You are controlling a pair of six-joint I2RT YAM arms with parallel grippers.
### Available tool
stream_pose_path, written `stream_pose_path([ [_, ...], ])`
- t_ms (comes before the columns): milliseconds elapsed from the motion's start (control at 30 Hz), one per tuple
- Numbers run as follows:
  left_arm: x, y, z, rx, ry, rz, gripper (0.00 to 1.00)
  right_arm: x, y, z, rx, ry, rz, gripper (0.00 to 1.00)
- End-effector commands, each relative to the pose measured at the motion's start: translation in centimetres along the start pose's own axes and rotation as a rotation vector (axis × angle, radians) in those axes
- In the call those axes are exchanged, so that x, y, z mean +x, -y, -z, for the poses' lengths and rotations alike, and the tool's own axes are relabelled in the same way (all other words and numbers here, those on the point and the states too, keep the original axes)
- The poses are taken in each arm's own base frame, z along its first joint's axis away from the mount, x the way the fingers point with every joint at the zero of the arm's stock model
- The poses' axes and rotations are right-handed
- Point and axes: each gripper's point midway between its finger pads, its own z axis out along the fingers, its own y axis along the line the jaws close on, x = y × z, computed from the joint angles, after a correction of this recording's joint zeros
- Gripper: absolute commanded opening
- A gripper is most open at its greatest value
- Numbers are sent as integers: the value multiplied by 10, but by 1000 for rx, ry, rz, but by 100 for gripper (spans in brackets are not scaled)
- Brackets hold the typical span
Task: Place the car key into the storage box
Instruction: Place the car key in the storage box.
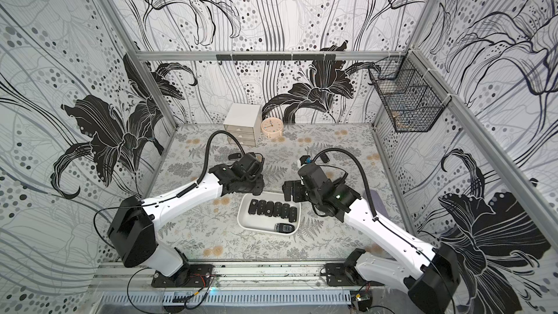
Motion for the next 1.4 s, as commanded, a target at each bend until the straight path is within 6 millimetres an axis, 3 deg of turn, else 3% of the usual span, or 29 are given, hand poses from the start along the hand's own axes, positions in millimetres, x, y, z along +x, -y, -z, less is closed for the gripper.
stream_pose_path([
  [0, 11, 0, 7, -60, 48, 218, 27, 22, -2, 9, -53, -51, 51, 100],
  [200, 40, 24, 8, -118, 65, 424, 27, 43, -5, 27, -154, -43, 49, 100],
  [433, 74, 34, -5, -235, 54, 639, 25, 55, -2, 45, -198, -23, 49, 100],
  [667, 91, 23, 2, -339, 133, 800, 25, 68, 8, 59, -200, -9, 30, 100],
  [867, 108, 14, -9, -359, 136, 896, 25, 75, 14, 63, -196, 0, 24, 100],
  [1367, 115, -15, -25, -368, 187, 985, 25, 82, 16, 58, -196, -16, 18, 100],
])
